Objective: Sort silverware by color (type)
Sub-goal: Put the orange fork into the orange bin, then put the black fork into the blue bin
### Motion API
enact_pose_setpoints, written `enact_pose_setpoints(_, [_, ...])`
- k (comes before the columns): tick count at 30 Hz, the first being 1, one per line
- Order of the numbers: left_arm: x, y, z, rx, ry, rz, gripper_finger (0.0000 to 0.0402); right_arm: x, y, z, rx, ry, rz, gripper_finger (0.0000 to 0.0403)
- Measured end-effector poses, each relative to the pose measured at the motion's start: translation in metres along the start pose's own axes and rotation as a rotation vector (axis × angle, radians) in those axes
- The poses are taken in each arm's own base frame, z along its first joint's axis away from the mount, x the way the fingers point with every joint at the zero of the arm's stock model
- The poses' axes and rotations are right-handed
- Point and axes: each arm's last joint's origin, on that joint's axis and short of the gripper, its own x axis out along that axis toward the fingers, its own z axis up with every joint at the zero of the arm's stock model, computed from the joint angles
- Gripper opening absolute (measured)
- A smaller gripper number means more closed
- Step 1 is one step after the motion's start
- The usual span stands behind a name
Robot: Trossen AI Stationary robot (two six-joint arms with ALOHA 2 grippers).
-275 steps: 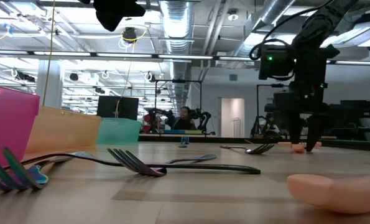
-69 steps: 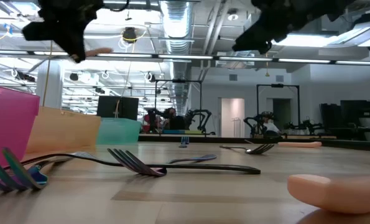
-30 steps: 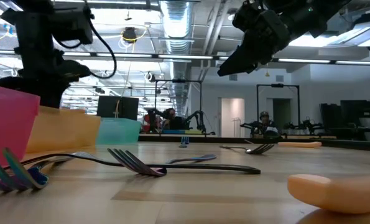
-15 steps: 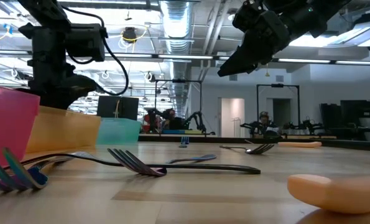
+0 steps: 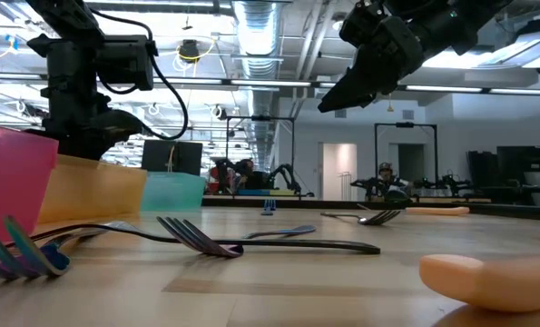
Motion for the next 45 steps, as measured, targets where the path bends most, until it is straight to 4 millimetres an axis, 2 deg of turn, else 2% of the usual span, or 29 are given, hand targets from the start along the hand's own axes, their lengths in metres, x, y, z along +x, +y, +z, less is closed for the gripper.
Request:
enact_pose_setpoints(4, [0.000, 0.000, 0.001, 0.029, -0.030, 0.017, 0.0057, 0.000, 0.000, 0.000, 0.001, 0.005, 0.000, 0.0159])
enact_pose_setpoints(16, [-0.001, 0.001, 0.001, 0.048, -0.041, 0.021, 0.0131, 0.000, 0.000, 0.000, 0.000, 0.002, 0.000, 0.0159])
enact_pose_setpoints(28, [-0.023, 0.008, -0.004, 0.073, -0.093, -0.081, 0.0144, 0.000, 0.000, 0.000, 0.002, 0.000, -0.001, 0.0159])
enact_pose_setpoints(36, [-0.044, 0.013, -0.010, 0.059, -0.102, -0.267, 0.0144, 0.000, -0.001, 0.001, 0.008, -0.010, -0.014, 0.0159])
enact_pose_setpoints(45, [-0.081, 0.006, -0.009, 0.086, -0.236, -0.682, 0.0144, -0.003, -0.020, -0.012, 0.236, 0.091, -0.330, 0.0159])
